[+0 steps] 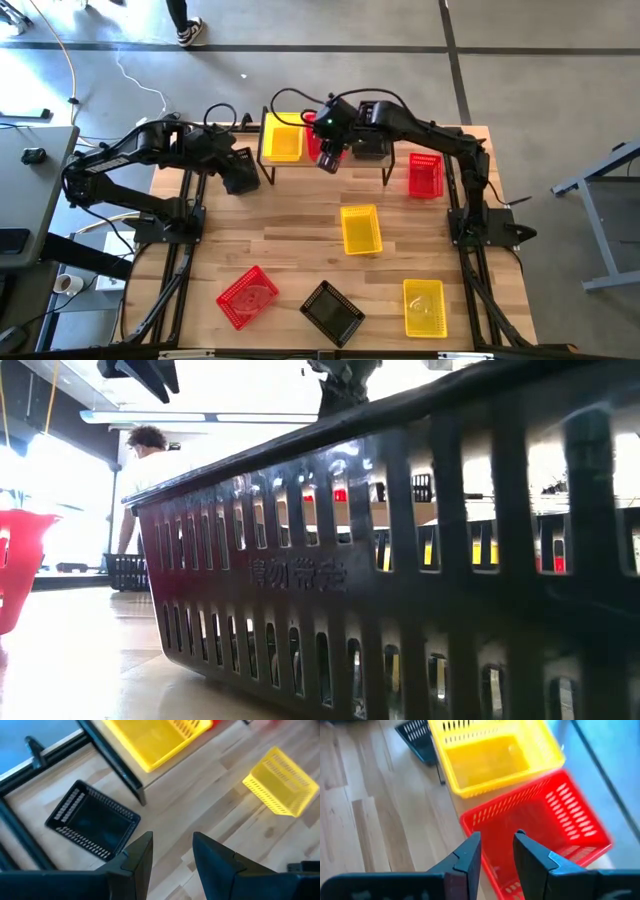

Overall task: Stack baskets on shelf by color
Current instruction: Stack the top black bin on the black bin on the shelf

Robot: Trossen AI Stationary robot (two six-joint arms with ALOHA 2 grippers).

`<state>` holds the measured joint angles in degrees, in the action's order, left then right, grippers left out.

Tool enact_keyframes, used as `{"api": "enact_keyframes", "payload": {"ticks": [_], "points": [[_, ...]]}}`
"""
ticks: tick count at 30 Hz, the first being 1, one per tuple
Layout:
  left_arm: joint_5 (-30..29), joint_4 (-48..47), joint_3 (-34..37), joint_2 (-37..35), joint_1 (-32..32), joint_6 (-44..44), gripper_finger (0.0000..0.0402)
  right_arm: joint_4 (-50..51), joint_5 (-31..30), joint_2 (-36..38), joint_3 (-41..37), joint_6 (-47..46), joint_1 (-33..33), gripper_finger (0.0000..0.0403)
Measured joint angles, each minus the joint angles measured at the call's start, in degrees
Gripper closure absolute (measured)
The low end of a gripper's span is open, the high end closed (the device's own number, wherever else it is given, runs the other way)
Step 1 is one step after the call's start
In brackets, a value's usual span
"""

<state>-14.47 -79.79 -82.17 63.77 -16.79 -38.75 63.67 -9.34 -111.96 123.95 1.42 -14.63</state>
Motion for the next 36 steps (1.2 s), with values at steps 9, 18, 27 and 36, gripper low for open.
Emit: {"api": "enact_keyframes", "payload": {"ticks": [9, 18, 27, 36], "points": [[-0.33, -2.47, 0.00, 0.00, -0.31, 7.75, 0.0273, 4.35, -3.28, -0.02, 7.84, 3.63, -0.11, 0.0305], [-0.64, -1.54, 1.12, -0.12, 5.12, 14.01, 0.0273, 7.38, -5.22, 0.13, 11.04, 3.74, -1.13, 0.0305], [-2.89, 5.33, 16.26, -0.39, 11.33, 13.95, 0.0273, 8.51, -5.29, 0.31, 11.03, 5.06, -2.09, 0.0305], [-4.64, 10.70, 27.86, 0.15, 11.45, 12.15, 0.0273, 8.52, -5.29, 0.31, 10.98, 5.06, -3.24, 0.0305]]}}
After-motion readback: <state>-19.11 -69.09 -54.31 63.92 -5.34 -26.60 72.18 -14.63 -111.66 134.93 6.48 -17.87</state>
